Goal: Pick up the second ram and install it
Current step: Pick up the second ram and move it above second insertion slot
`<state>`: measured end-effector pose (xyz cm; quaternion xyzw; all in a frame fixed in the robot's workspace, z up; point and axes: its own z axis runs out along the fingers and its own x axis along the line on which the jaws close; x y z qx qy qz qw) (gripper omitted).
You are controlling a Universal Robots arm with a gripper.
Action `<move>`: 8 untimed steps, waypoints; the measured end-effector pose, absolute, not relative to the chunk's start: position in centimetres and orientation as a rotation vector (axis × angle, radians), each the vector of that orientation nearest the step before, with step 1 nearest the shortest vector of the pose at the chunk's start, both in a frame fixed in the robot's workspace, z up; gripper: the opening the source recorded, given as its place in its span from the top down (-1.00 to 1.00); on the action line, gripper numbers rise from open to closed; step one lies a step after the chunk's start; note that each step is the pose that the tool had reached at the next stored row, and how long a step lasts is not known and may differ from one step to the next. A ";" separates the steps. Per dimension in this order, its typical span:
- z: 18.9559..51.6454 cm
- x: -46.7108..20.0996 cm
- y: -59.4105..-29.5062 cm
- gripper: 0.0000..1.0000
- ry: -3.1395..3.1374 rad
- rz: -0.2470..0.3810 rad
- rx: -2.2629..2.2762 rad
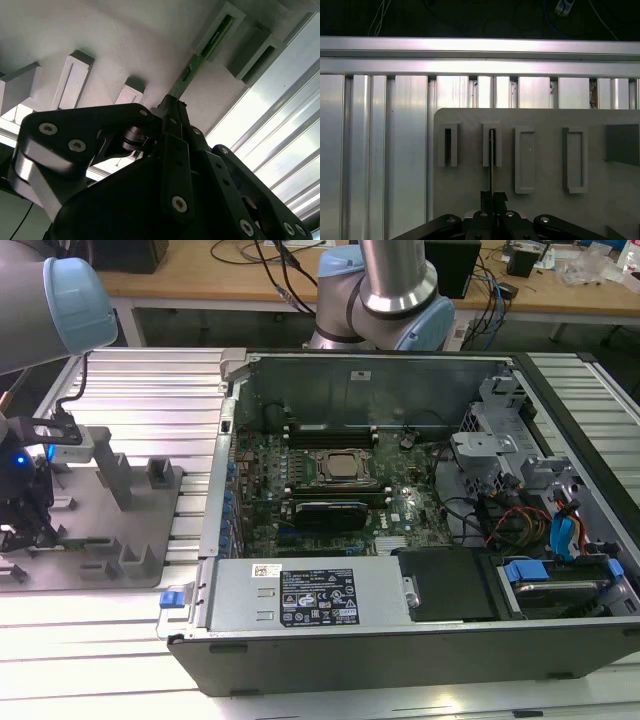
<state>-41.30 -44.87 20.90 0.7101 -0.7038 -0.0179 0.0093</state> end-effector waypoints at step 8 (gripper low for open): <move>21.7 -41.3 -44.8 0.82 -2.198 -0.056 2.218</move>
